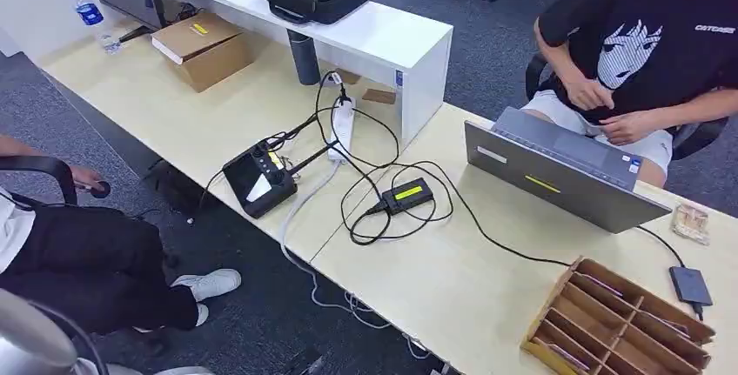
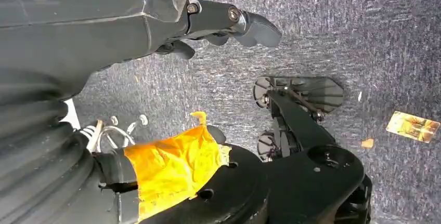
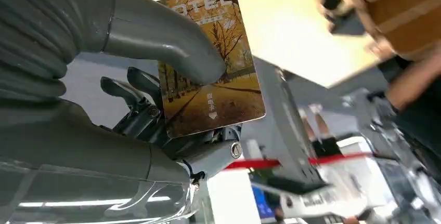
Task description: Pass the card to the sensor for recognition and then transmit it.
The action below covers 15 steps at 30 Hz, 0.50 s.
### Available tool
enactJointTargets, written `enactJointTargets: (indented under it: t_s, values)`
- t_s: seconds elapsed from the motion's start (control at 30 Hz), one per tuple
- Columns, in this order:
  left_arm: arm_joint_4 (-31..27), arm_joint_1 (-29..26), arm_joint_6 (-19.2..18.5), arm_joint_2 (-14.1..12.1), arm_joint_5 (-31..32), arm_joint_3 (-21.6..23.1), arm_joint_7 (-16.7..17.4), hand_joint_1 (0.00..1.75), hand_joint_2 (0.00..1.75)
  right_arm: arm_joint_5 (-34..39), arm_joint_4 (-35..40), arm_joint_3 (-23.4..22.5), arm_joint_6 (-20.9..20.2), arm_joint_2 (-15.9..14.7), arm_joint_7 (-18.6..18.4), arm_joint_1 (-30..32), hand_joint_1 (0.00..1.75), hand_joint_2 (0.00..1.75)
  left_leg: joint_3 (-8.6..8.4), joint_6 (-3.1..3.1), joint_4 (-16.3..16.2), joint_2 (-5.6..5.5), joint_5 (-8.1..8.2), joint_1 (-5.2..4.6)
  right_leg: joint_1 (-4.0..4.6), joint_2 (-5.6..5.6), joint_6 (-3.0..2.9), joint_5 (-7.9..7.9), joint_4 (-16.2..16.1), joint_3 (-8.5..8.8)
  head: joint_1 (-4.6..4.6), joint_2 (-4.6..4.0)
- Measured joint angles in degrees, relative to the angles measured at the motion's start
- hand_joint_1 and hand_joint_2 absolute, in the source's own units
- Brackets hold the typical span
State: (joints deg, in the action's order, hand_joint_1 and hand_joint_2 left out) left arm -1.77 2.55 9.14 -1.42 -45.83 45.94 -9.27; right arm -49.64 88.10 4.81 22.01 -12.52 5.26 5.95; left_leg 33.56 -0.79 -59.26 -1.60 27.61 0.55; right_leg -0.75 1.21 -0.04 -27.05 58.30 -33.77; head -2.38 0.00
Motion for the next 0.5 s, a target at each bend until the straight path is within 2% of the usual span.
enactJointTargets:
  t_s: [0.23, 0.33, 0.5]
  values:
    - [0.00, 0.31, -0.37, -0.02, -0.44, 1.71, -0.39, 0.00, 1.75, 1.92, 4.90, 0.39, 0.64, -0.11, 3.66, -5.04, 1.75, 1.75, 0.02, 0.01, 0.01, 0.05, -0.03, 0.00, 0.00, 0.02, -0.03, 0.03, 0.03, 0.02, 0.02, 0.00]
    - [0.00, 0.85, -0.83, -0.04, -0.22, 2.91, -0.39, 0.00, 1.75, 2.75, 4.97, 2.23, -1.52, -0.11, 4.55, -10.10, 1.75, 1.75, -0.03, -0.03, 0.00, 0.14, -0.06, 0.01, 0.01, 0.10, -0.07, 0.12, 0.02, 0.03, -0.02, 0.00]
    - [0.00, 1.87, -1.38, -0.20, 0.17, 5.29, 0.13, 0.00, 1.75, 3.19, 2.65, 7.22, -5.33, -0.02, 3.87, -19.66, 1.75, 1.75, -0.02, -0.05, 0.00, 0.11, -0.19, 0.01, 0.01, 0.09, -0.09, 0.18, 0.05, 0.02, 0.02, 0.00]
